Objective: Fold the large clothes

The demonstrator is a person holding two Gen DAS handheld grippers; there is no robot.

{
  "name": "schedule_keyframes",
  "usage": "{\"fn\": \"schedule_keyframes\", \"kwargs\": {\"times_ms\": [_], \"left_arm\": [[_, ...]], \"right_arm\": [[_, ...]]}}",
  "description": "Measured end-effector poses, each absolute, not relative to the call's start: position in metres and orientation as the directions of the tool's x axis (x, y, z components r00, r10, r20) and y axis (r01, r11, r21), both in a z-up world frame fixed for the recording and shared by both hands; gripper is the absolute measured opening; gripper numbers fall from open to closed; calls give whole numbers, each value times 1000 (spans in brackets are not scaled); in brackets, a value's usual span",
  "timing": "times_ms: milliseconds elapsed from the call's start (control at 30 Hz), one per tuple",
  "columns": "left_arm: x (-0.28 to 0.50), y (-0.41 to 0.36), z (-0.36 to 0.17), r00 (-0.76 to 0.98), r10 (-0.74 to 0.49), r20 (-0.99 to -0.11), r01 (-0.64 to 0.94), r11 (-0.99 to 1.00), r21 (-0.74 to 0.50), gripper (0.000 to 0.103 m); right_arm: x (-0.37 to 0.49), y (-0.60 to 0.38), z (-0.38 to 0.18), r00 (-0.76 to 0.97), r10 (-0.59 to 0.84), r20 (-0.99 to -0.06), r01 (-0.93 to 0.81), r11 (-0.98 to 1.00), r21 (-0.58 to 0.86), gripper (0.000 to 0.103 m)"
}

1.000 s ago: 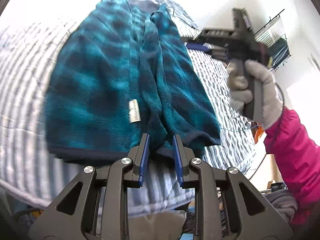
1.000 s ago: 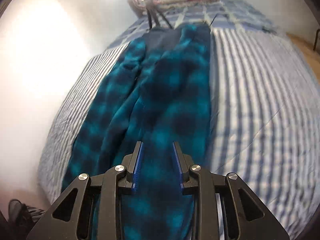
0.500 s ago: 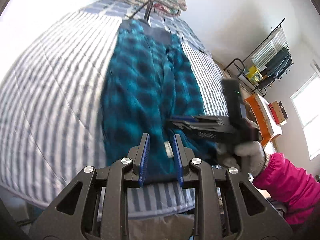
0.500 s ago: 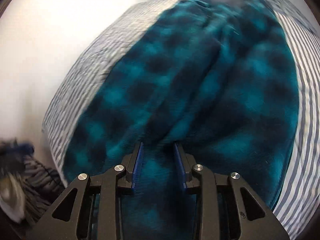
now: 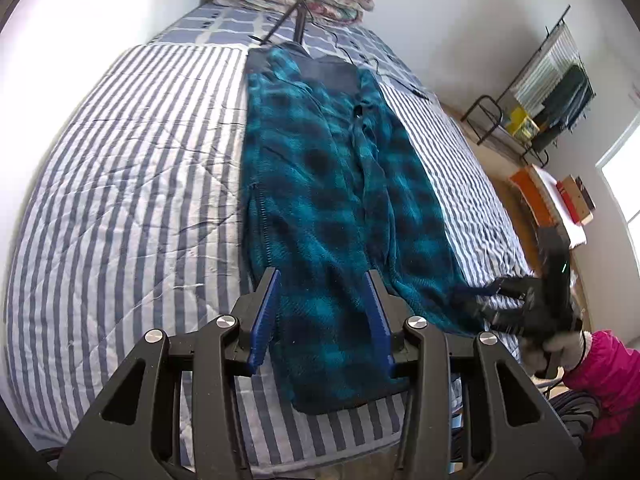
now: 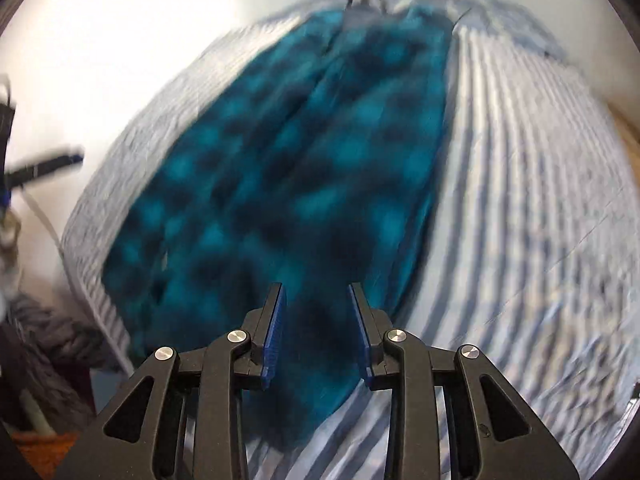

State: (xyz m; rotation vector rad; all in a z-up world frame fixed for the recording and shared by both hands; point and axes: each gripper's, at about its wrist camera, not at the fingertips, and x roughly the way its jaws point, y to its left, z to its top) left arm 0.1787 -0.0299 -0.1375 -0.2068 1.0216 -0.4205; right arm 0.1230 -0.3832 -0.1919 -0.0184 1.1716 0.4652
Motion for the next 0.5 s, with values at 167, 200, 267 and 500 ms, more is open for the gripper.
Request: {"fn": "schedule_keyframes", "kwargs": {"times_ms": [167, 200, 267, 500], "left_arm": [[185, -42, -144, 417, -453, -788, 262, 890, -373, 42], [186, -42, -143, 418, -461, -783, 269, 886, -378, 42], [187, -42, -140, 417, -474, -775, 281, 879, -386, 42], [192, -39, -130, 417, -519, -747, 288, 854, -433, 42]], "right_arm": [[104, -332, -206, 204, 338, -919, -550, 816, 178, 31], [103, -329, -199, 211, 342, -916, -571, 803, 169, 31], [112, -337, -177, 214, 430, -877, -560, 790, 250, 31], [203, -375, -121, 405, 493, -770, -498, 825, 267, 31]]}}
